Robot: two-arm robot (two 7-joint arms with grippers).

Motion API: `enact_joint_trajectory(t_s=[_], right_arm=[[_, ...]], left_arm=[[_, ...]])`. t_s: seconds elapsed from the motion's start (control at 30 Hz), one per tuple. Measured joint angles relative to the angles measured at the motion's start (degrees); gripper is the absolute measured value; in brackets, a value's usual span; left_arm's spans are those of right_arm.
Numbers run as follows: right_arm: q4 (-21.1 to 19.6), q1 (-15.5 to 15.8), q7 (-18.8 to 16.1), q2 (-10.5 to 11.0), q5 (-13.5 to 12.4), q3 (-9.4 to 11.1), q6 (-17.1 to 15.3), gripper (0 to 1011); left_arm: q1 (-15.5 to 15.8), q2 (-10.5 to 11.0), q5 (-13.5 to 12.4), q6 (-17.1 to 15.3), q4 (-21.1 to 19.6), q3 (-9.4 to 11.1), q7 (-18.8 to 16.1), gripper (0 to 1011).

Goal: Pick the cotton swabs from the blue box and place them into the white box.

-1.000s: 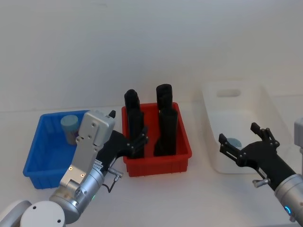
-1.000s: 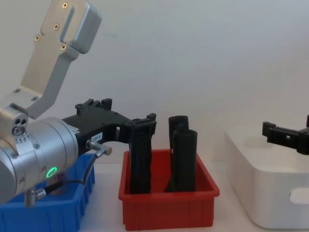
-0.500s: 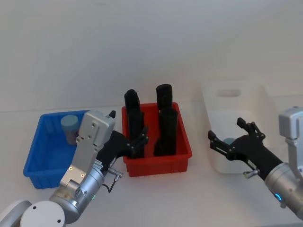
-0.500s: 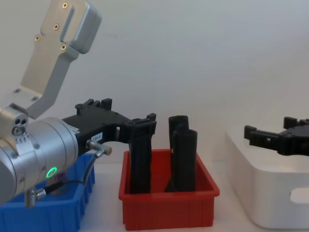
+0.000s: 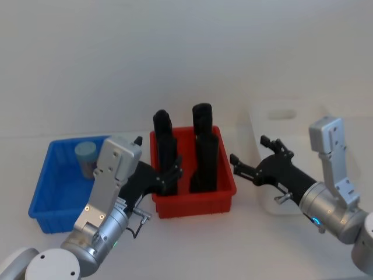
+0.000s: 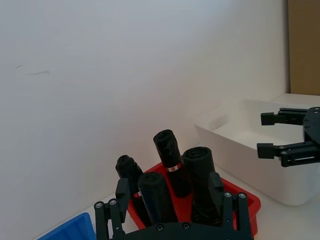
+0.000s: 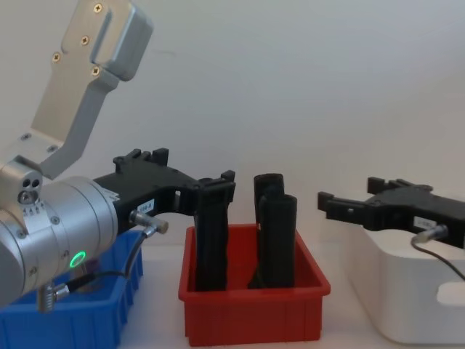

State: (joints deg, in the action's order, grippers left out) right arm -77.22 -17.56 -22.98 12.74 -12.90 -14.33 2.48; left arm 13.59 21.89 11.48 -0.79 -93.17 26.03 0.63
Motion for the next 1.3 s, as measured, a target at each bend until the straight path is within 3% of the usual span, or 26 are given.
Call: enact_joint_trajectory(t_s=[0.23,0.7,1.1,1.3], right_arm=[[9.3,-6.4,-4.1,-2.6,1.1,-0.8,2.9,1001],[25.5,-16.2,-8.8,-6.4,2.0,-1.7,7.6,1001],[43.1,-26.2,-12.7,-10.1,2.6,-2.9,13.0,1000],[50.1,-30.0,-14.6,-11.7,2.6,-3.4,15.2,907]], left_arm=[[0.0,0.0,0.0,0.0,0.0,0.0,0.0,1004],[0.0,0.0,0.0,0.0,0.0,0.0,0.0,1004],[0.0,0.0,0.0,0.0,0.0,0.0,0.0,1004],[0.0,0.0,0.0,0.0,0.0,0.0,0.0,1004]])
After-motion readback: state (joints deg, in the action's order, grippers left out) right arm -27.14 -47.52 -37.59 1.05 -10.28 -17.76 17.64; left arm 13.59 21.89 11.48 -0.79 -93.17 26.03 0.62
